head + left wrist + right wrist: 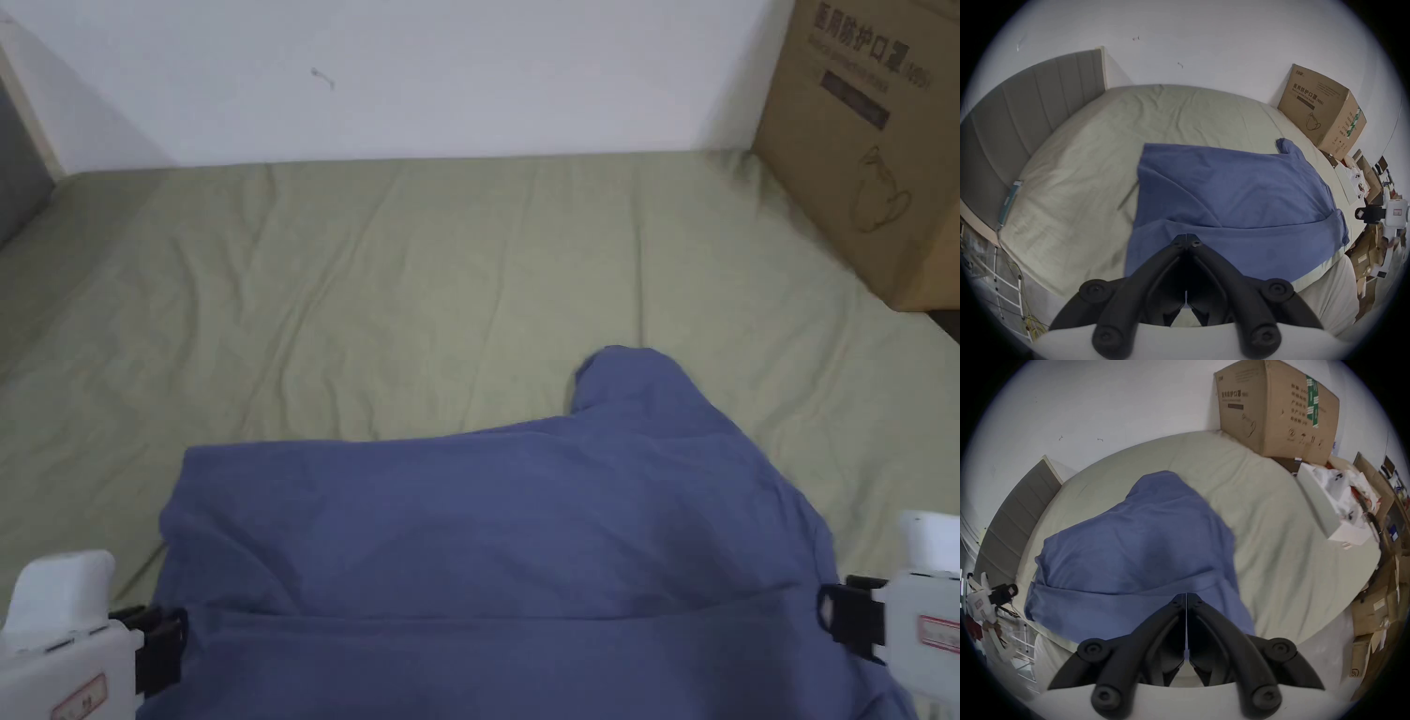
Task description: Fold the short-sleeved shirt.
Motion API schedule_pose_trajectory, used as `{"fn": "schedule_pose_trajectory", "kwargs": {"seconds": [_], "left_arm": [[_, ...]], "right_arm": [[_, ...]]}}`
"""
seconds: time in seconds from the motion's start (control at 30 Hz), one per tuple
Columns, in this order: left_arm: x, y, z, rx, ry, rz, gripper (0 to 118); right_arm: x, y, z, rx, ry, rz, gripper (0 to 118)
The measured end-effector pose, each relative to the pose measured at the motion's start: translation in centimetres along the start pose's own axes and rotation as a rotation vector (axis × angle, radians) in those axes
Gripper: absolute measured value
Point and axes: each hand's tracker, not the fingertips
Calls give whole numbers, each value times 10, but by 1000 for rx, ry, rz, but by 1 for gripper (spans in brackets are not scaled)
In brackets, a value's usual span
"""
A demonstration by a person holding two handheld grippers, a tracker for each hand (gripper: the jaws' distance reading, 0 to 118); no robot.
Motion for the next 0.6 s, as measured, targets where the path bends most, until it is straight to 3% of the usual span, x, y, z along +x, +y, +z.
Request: {"fn": "schedule_pose_trajectory", "kwargs": {"seconds": [0.13, 0.17, 0.2, 0.23, 0.27, 0.4, 0.53, 0.6], "left_arm": [[3, 11, -26, -25, -12, -6, 0], [6, 16, -29, -19, -10, -9, 0], [6, 21, -32, -16, -8, -9, 0], [4, 27, -36, -17, -9, -5, 0], [2, 32, -39, -15, -13, -2, 0], [-2, 48, -52, -12, -14, 5, 0], [0, 56, -62, -29, 6, -9, 0], [-2, 58, -68, -40, 6, -1, 0]], "right_arm": [[-3, 36, -32, 6, 45, -15, 2], [-3, 52, -41, 12, 59, -21, 12], [-3, 69, -50, 8, 59, -22, 36], [-4, 88, -63, -4, 52, -12, 73], [-4, 105, -77, -4, 29, 3, 85], [2, 173, -138, -23, -54, 51, 85], [12, 211, -200, -112, -42, 12, 85], [16, 214, -230, -179, -117, 12, 84]]}}
